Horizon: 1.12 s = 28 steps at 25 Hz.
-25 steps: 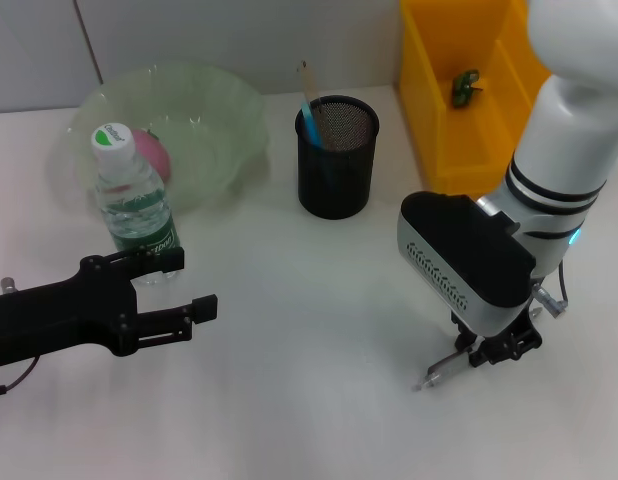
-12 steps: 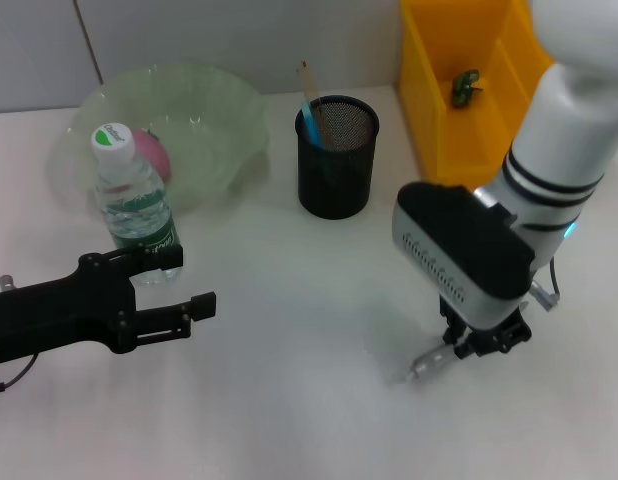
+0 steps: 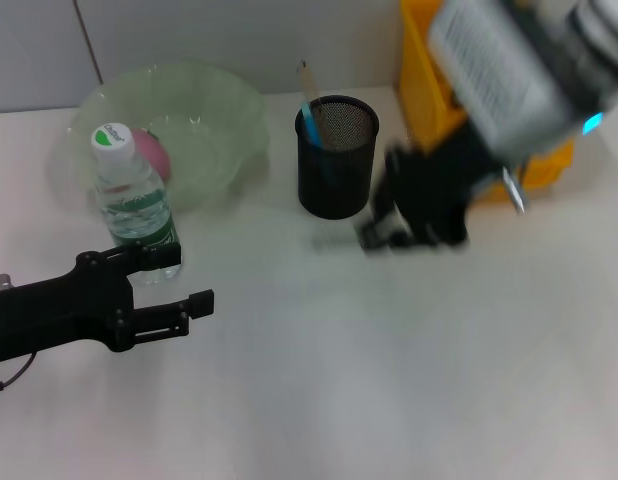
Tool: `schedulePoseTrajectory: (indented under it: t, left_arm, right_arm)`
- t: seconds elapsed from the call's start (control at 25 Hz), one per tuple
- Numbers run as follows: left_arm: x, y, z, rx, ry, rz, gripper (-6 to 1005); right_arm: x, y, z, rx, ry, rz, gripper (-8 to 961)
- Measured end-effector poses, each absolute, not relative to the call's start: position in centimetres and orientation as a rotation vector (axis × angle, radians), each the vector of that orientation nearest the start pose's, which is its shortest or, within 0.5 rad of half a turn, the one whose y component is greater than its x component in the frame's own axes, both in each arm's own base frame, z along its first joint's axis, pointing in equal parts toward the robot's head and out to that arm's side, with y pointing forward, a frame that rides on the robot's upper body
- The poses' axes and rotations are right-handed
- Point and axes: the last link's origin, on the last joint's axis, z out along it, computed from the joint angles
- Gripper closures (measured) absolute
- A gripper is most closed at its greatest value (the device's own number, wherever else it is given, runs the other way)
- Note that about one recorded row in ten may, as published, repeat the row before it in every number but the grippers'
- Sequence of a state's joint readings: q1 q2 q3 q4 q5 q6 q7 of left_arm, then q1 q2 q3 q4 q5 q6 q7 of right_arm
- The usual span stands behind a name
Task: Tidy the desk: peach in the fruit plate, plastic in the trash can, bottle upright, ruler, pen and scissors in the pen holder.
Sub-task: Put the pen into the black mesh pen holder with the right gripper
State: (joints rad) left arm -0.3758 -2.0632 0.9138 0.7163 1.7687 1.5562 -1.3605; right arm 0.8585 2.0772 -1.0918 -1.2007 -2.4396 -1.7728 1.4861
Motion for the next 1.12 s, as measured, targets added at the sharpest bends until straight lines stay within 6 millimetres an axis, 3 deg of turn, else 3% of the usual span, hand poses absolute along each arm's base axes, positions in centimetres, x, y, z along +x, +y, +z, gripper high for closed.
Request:
schedulePoseTrajectory:
  t: [0.04,0.08,0.24,0.36,0.64,1.12]
  left_arm:
    - [-27.3,30.1,0.0,-2.711,-0.61,-0.776,165]
    - [-27.3,30.0,0.0,-2.71,-0.61,-0.775,165]
    - [-27.4,30.0,0.0,-2.71,-0.609,-0.774,165]
    - [-27.5,29.8,-0.2,-2.713,-0.621,-0.778,165]
    - [-27.5,29.6,-0.4,-2.723,-0.622,-0.78,165]
    - [-27.2,29.7,-0.6,-2.736,-0.618,-0.791,165]
  right_arm:
    - [10.8,38.1,3.4,-2.997,-0.454,-0.117,817]
    - [10.8,38.1,3.4,-2.997,-0.454,-0.117,817]
    - [10.3,39.1,6.2,-2.809,-0.349,0.246,817]
    - [10.9,40.2,7.3,-2.633,-0.226,0.426,817]
    - [13.1,42.2,6.4,-2.499,0.052,0.564,817]
    - [16.4,42.6,3.2,-2.425,0.256,0.652,817]
